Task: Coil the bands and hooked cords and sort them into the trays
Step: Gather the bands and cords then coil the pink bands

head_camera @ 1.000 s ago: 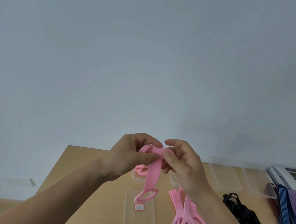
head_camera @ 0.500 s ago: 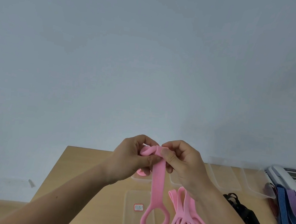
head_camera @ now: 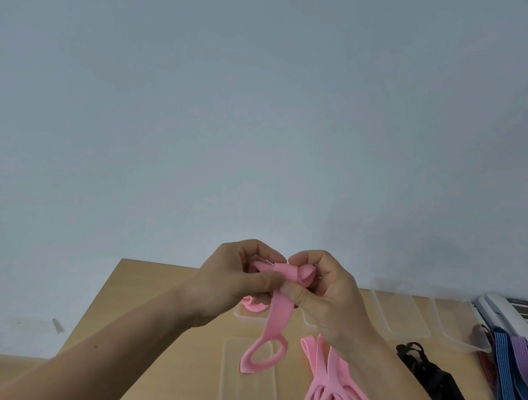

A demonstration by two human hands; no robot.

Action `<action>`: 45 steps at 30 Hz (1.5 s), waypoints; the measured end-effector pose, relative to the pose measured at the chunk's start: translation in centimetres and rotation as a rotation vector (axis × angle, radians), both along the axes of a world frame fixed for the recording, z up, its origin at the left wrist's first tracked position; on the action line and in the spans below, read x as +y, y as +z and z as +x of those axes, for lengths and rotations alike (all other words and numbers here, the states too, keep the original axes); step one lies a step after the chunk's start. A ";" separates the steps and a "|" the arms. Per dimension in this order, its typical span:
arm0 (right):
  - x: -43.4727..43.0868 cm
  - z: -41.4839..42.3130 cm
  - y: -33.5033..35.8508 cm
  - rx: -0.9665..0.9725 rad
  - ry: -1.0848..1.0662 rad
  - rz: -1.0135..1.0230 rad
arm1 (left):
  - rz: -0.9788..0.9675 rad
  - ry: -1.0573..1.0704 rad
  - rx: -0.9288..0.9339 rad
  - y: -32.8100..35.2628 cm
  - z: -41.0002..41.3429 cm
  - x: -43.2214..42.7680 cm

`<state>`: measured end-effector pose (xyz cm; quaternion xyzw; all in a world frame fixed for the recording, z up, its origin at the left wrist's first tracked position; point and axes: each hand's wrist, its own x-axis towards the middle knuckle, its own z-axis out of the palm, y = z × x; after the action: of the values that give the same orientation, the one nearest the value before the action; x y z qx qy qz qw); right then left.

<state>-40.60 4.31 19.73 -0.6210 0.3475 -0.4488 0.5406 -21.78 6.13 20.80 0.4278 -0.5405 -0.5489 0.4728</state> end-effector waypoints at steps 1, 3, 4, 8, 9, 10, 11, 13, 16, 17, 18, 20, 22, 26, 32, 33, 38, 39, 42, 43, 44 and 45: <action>0.1 -0.1 0.0 -0.017 0.008 0.014 | -0.023 0.004 -0.009 0.0 0.0 0.0; 0.2 -0.4 0.3 -0.061 0.033 0.042 | -0.067 0.012 -0.027 0.0 0.0 0.0; 0.2 -0.4 0.5 -0.075 0.036 0.058 | -0.084 0.019 -0.035 0.0 0.0 0.0; -0.1 -0.2 1.0 -0.027 -0.054 0.127 | -0.145 0.006 -0.058 0.0 -0.3 0.2; -0.1 -0.2 1.0 -0.007 -0.052 0.131 | -0.159 -0.001 -0.064 0.1 -0.4 0.2; -0.1 -0.2 1.0 0.011 -0.040 0.131 | -0.171 0.001 -0.074 0.0 -0.5 0.2; 0.0 -0.2 1.0 0.027 -0.030 0.130 | -0.179 0.011 -0.090 0.0 -0.5 0.2; 0.0 -0.3 1.1 0.058 -0.033 0.117 | -0.184 0.024 -0.121 -0.2 -0.4 0.2; 0.0 -0.4 1.1 0.068 -0.055 0.068 | -0.168 0.029 -0.108 -0.3 -0.4 0.3; 0.0 -0.4 1.1 0.056 -0.055 0.056 | -0.143 0.037 -0.097 -0.3 -0.4 0.3; 0.0 -0.4 1.2 0.044 -0.050 0.048 | -0.107 0.036 -0.090 -0.3 -0.3 0.3; -0.1 -0.5 1.3 0.037 -0.032 0.038 | -0.054 -0.006 -0.114 -0.1 -0.2 0.3; -0.2 -0.7 1.4 0.051 -0.018 0.031 | -0.020 -0.049 -0.153 -0.1 -0.1 0.2; -0.2 -0.7 1.1 0.044 0.003 0.050 | 0.010 -0.078 -0.140 0.1 0.0 0.5; -0.5 -0.3 0.8 0.046 0.004 0.037 | 0.075 -0.090 -0.035 0.4 0.4 0.3; -0.5 -0.2 0.8 0.041 0.007 0.034 | 0.086 -0.092 -0.013 0.5 0.3 0.2; -0.7 0.1 0.5 0.030 0.018 0.030 | 0.077 -0.041 0.015 0.1 0.4 -0.3; -0.7 0.0 0.4 0.021 0.022 0.044 | 0.062 -0.035 0.016 0.0 0.5 -0.4; -0.8 0.0 0.5 -0.039 0.060 0.106 | -0.001 -0.024 0.012 -0.3 0.6 -0.4; -0.8 0.1 0.5 -0.047 0.059 0.125 | -0.028 -0.013 -0.001 -0.3 0.6 -0.5; -0.9 0.2 0.6 -0.046 0.049 0.145 | -0.056 -0.002 -0.020 -0.3 0.6 -0.6; -0.9 0.3 0.7 -0.038 0.037 0.166 | -0.084 0.005 -0.038 -0.3 0.6 -0.6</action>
<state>-40.28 3.39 20.42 -0.5718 0.3617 -0.4199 0.6048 -21.23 5.54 20.52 0.4192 -0.5711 -0.5162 0.4814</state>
